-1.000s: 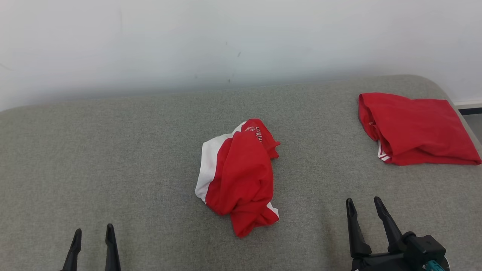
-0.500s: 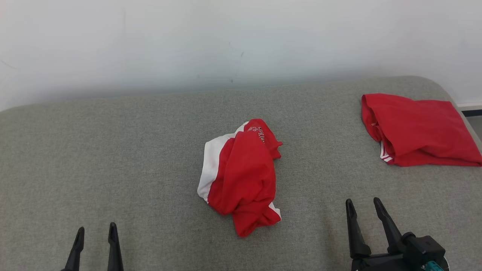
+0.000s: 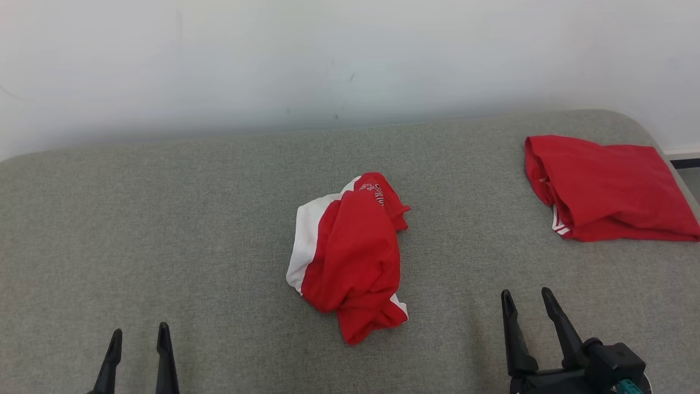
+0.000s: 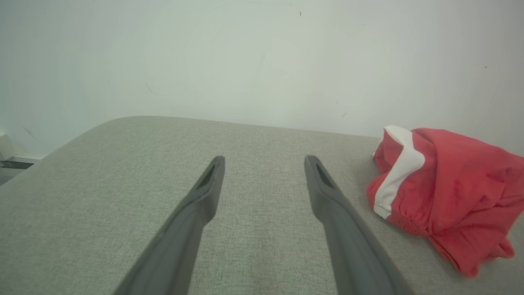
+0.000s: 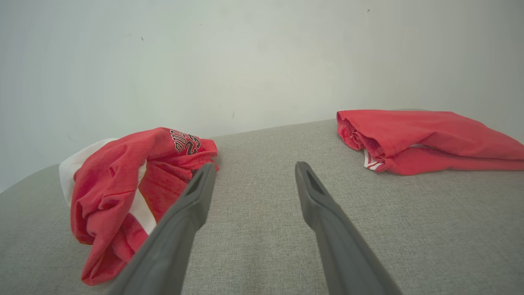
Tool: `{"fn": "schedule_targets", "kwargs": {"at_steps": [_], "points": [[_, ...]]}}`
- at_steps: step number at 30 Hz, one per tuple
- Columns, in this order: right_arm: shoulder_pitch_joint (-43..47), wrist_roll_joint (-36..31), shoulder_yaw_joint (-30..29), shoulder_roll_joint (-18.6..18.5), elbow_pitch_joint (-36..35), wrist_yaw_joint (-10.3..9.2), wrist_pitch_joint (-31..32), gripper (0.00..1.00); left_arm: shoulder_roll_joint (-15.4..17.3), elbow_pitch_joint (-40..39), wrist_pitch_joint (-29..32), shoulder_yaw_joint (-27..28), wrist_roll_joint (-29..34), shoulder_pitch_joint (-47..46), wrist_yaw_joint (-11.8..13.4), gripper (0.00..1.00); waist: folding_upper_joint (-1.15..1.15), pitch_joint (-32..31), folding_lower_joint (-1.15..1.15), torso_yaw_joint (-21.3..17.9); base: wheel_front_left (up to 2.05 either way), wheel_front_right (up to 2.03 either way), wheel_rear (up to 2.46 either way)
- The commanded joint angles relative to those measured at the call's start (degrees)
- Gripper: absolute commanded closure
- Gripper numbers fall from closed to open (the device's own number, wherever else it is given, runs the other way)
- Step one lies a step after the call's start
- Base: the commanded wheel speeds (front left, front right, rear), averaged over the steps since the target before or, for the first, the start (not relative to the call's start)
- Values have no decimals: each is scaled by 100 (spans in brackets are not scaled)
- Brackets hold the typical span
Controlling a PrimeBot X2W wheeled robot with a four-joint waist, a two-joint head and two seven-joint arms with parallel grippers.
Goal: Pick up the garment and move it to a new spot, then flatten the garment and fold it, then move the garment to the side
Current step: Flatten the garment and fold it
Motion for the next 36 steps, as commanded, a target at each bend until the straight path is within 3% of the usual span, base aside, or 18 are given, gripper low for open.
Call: {"fn": "schedule_targets", "kwargs": {"at_steps": [1, 36], "points": [[42, -26, -3, 10, 3, -14, -1, 0, -10, -21, -15, 5, -36, 66, -3, 0, 0, 5, 0, 1, 0, 0, 0], [71, -43, 33, 10, 11, -14, -1, 0, -10, 25, -16, -29, -79, 56, -5, 0, 0, -10, 0, 8, 0, 0, 0]]}}
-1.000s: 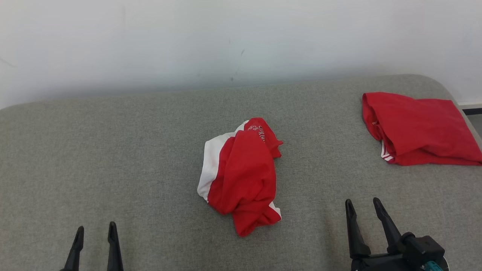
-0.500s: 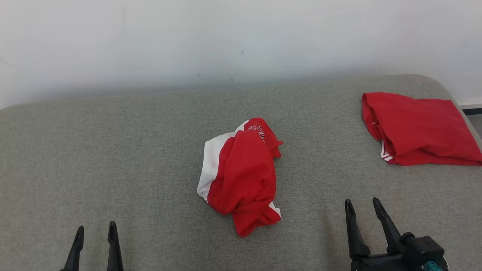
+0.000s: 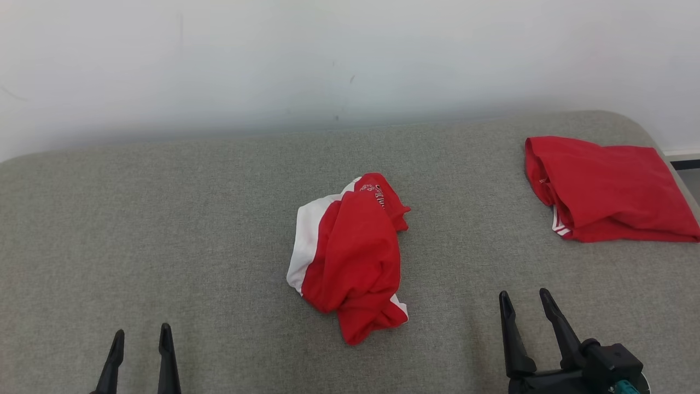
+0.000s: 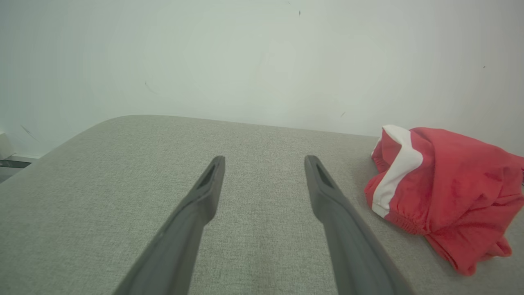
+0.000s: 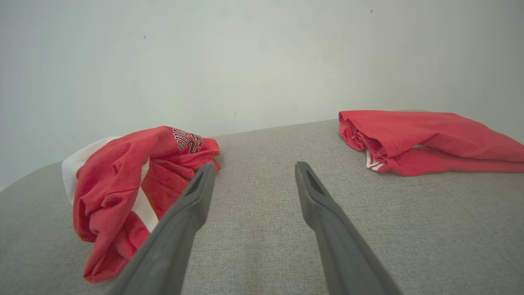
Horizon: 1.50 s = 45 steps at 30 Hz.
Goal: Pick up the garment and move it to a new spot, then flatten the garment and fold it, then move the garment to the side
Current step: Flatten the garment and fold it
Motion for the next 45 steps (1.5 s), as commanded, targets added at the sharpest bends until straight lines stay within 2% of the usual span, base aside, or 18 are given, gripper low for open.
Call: {"fn": "schedule_targets", "kwargs": {"at_steps": [1, 9, 19, 27, 37, 42, 43, 44, 45], "points": [[62, 0, 18, 10, 7, -15, -1, 0, -9, 15, -15, 8, -64, 48, -5, 0, 0, -5, 0, -5, 0, 0, 0], [67, 15, 6, 9, -11, -15, -1, 0, -10, 63, -15, -46, -70, -12, -7, 0, 0, 26, 0, -24, 0, 0, 0], [-119, 50, 103, 10, 36, -16, -1, 0, -6, 534, -15, -814, -47, -671, -4, 0, 0, 166, 0, -123, 0, 0, 0], [-271, 110, 122, 8, 38, -15, -1, 0, 140, 1112, -15, -1335, -138, -1333, -4, 0, 0, 435, 0, -557, 0, 0, 0], [-425, 241, 145, 10, 26, -15, -1, 0, 536, 1986, -15, -1695, -349, -1995, -4, 0, 0, 793, 0, -1173, 0, 0, 0], [-435, 270, 133, 10, 44, -16, -1, 0, 622, 2360, -15, -1866, -527, -2206, -4, 2, 0, 815, 0, -1284, 0, 0, 0], [-430, 271, 117, 9, 48, -16, -1, 0, 642, 2421, -15, -1905, -569, -2234, -4, 70, 0, 809, 0, -1290, 0, 0, 0], [-416, 270, 98, 10, 48, -15, -1, 0, 657, 2458, -15, -1956, -605, -2258, -4, 100, 0, 796, 0, -1284, 0, 0, 0], [-395, 265, 71, 10, 45, -15, 0, 0, 658, 2491, -15, -2003, -665, -2281, -4, 100, 0, 781, 0, -1262, 0, 0, 0]]}}
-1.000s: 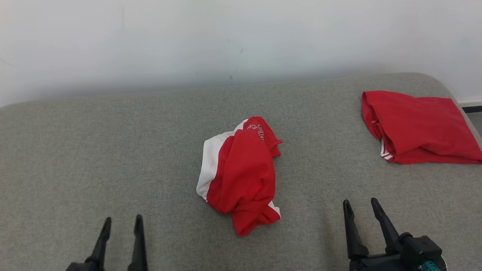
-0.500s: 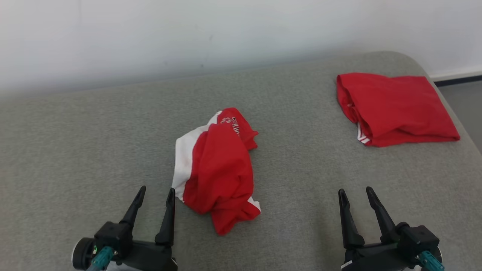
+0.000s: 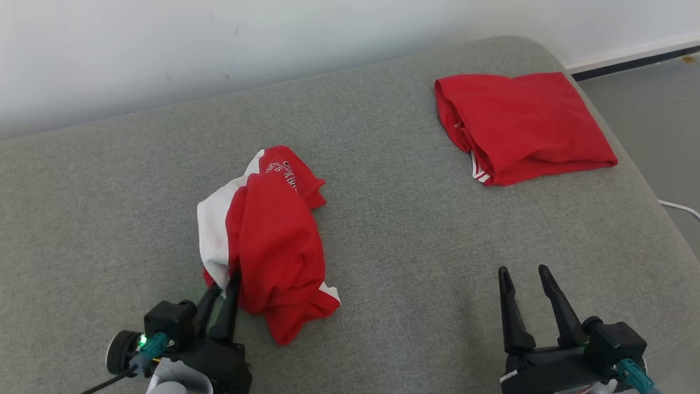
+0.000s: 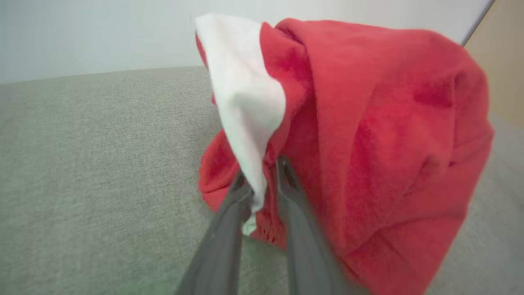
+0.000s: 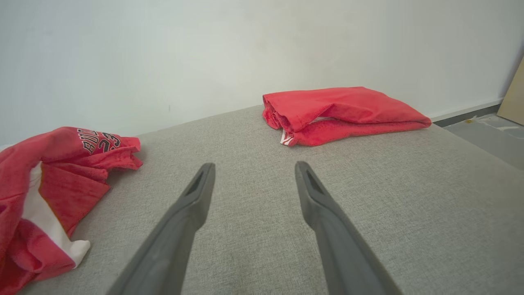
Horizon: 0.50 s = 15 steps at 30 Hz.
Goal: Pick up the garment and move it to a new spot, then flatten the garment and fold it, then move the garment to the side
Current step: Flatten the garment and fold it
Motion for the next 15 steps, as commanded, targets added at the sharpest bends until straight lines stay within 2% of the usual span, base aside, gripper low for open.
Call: {"fn": "schedule_targets", "kwargs": {"at_steps": [1, 7, 15], "points": [[12, 2, -12, 11, -6, -14, -1, 0, 24, 26, -15, -24, -50, -32, 6, 100, 0, -11, -1, 27, 0, 0, 0], [81, -26, -64, 9, -27, -15, -1, 0, 139, -207, -15, -170, -106, -18, 6, 100, 0, -176, -1, 366, 0, 0, 0], [211, -21, -18, 9, 2, -14, -1, 0, 583, -1039, -15, 194, 196, 195, 6, 100, 0, -424, -1, 902, 0, 0, 0]]}}
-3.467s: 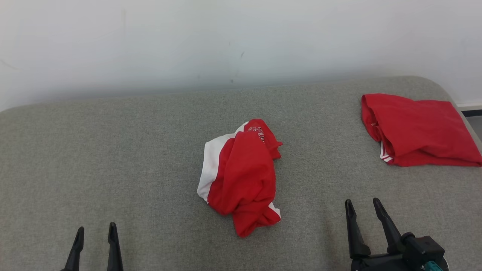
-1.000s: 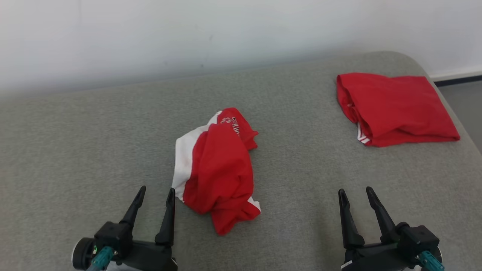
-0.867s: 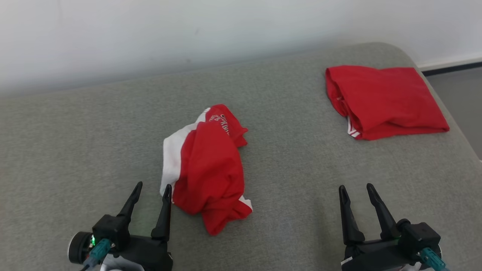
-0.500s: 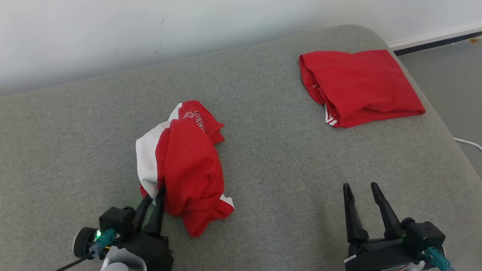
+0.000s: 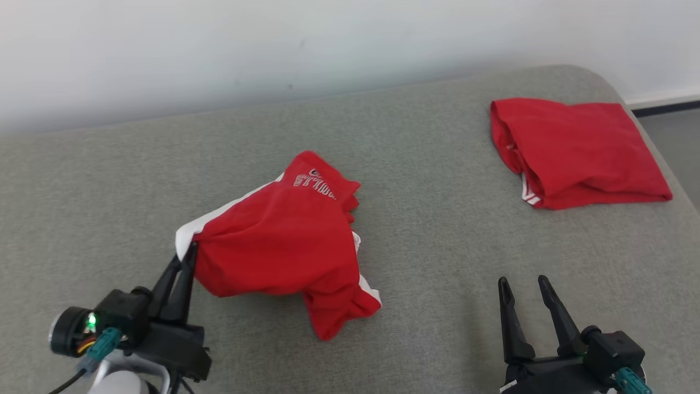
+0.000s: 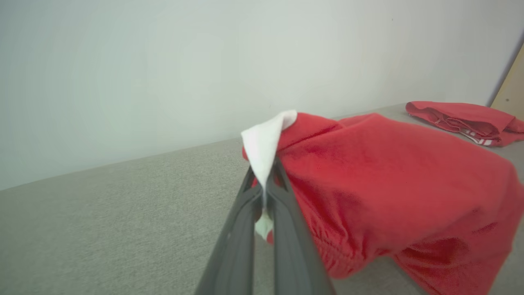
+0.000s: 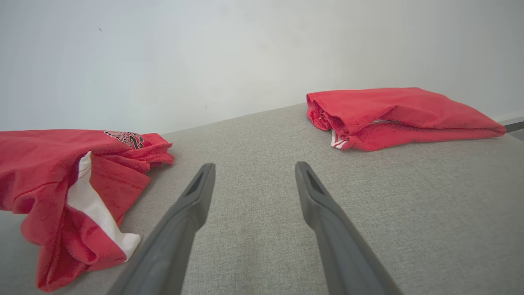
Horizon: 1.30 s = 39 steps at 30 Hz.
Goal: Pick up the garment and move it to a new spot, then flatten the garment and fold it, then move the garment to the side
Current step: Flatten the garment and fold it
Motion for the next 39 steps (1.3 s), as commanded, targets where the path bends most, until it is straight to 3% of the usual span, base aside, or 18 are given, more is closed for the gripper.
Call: {"fn": "schedule_targets", "kwargs": {"at_steps": [1, 8, 19, 25, 26, 27, 28, 36, 39], "points": [[85, -3, 25, 9, -9, -14, -1, 0, 123, -148, -15, 79, 107, 120, 7, 100, 0, -217, 0, 312, 0, 0, 0], [144, 37, 54, 8, -13, -15, -1, 0, 364, -567, -15, 148, 338, 575, 7, 100, 0, -272, 0, 393, 0, 0, 0], [139, 55, 70, 8, 19, -15, -1, 0, -247, 178, -15, 129, -62, 1187, 15, 100, 0, -204, 0, 279, 0, 0, 0], [148, 3, -1, 8, 9, -14, -1, 0, -330, 444, -15, 267, -152, 1138, 10, 100, 0, -178, 0, 335, 0, 0, 0], [157, 3, -19, 8, 4, -15, -1, 0, -345, 438, -15, 299, -170, 1106, 9, 97, 0, -177, 0, 361, 0, 0, 0], [163, 0, -36, 8, 1, -15, -1, 0, -363, 411, -15, 349, -181, 1083, 9, 58, 0, -177, 0, 393, 0, 0, 0], [170, -1, -41, 8, 3, -14, -1, 0, -390, 403, -15, 406, -205, 1081, 9, 0, 0, -183, 0, 423, 0, 0, 0], [172, 72, -26, 7, -19, -14, -1, 0, -716, -158, -15, 951, -63, 1341, 8, 0, 0, -184, 0, 668, 0, 0, 0], [140, 85, -21, 6, -19, -15, 0, 0, -991, -702, -15, 1572, 130, 1596, 34, 0, 0, -155, 0, 726, 0, 0, 0]]}}
